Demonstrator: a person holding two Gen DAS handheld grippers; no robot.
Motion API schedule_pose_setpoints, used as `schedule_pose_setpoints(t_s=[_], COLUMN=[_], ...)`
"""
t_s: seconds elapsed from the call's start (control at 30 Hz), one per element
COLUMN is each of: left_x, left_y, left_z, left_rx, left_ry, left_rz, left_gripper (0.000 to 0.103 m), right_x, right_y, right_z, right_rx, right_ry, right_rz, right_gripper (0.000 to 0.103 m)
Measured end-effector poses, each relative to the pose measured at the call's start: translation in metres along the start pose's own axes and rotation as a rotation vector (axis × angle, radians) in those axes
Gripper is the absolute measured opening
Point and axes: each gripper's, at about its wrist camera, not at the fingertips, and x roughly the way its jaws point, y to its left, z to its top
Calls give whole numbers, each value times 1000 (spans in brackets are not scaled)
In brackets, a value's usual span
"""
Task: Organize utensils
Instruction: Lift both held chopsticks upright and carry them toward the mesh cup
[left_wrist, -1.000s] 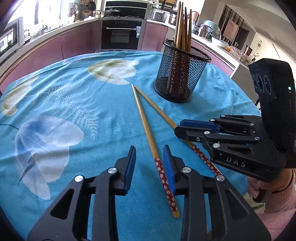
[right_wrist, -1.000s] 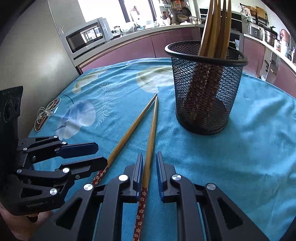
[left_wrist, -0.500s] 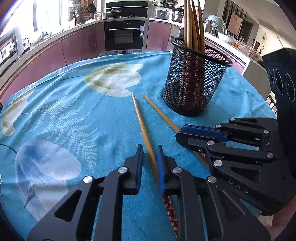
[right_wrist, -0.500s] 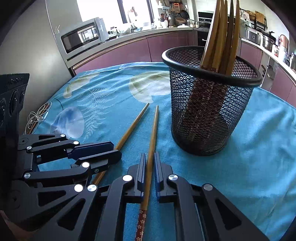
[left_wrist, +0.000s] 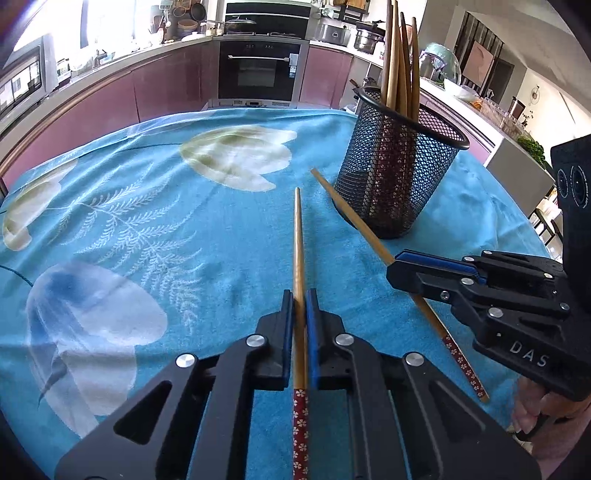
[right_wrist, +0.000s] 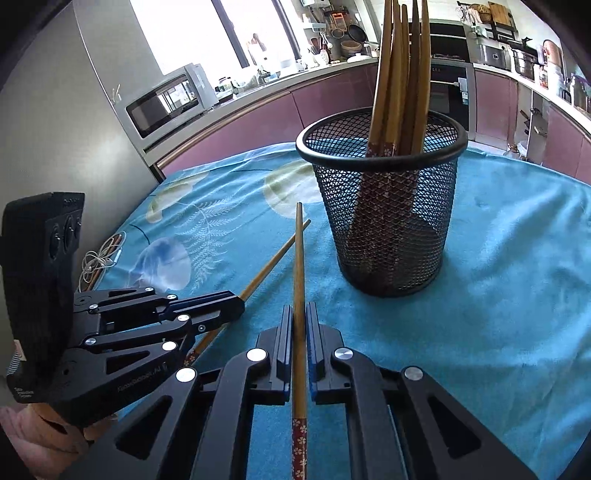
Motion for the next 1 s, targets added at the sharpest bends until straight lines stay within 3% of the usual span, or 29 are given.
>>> schedule_pose_setpoints(t_s=[0.17, 0.5, 0.7, 1.0], left_x=[-1, 0, 3, -6], left_y=[-3, -6, -6, -5], left_z=[-2, -7, -5, -4], left_rx=[7, 19, 27, 15], left_ry=[3, 21, 25, 7], left_rz=[-11, -41, -43, -53], left_gripper=[8, 8, 8, 8], right_x=[-2, 22, 28, 12], right_y=[10, 9, 18, 10], right_z=[-1, -3, -1, -1], right_rx=[-45, -48, -118, -81], right_ry=[-9, 88, 86, 37], right_rz=[25, 24, -30, -4], right_gripper=[6, 7, 7, 6])
